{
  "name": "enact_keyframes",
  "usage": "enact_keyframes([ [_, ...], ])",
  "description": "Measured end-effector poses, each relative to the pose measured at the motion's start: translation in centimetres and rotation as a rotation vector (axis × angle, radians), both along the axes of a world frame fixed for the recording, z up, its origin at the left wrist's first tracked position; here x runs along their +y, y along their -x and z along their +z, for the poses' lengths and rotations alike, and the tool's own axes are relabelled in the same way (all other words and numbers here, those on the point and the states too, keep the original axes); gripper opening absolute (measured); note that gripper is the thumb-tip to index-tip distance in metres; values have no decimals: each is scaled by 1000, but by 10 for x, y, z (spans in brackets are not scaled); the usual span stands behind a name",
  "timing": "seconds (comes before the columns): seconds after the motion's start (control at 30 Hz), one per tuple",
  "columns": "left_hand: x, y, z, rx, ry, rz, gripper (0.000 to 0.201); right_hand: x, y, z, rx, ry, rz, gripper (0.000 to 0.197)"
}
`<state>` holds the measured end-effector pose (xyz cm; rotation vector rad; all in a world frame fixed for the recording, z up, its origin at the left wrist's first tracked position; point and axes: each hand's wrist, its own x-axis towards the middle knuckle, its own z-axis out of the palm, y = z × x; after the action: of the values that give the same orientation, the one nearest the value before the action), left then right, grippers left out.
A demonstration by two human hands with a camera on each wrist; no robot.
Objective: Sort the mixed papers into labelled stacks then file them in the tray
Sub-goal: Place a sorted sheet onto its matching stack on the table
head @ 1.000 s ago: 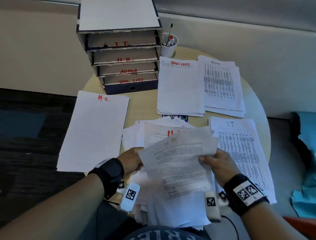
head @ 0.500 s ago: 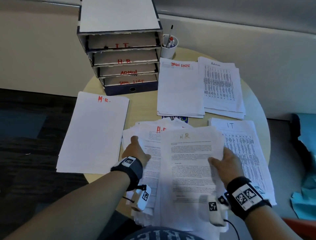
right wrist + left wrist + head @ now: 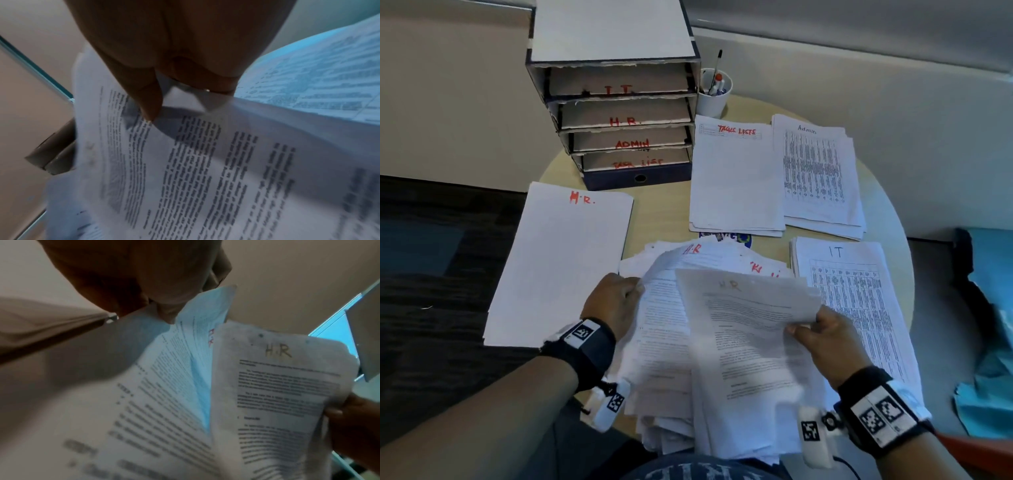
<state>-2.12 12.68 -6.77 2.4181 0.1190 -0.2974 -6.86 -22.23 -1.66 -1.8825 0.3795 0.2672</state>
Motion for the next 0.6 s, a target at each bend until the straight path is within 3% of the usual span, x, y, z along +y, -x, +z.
enact_keyframes([
  [0.1,4,1,10,-20,155,151,12,7,-5,0,-1,-31,-32,41],
  [0.17,4,1,19,-15,252,190,11,7,-6,-2,2,-50,-33,44],
  [0.27,-2,2,38,35,468,129,16,9,-7,0,-16,-112,4,49],
  [0.4,-13,9,51,338,655,-106,18,14,-4,2,-17,-179,18,50],
  [0.47,-16,9,51,414,614,-143,22,13,-2,1,-32,-180,-26,37],
  [0.53,-20,1,42,363,417,-42,30,7,0,-1,-47,-200,-67,29],
  [0.6,-28,-10,26,304,149,31,14,-2,1,-3,-34,-256,-127,28],
])
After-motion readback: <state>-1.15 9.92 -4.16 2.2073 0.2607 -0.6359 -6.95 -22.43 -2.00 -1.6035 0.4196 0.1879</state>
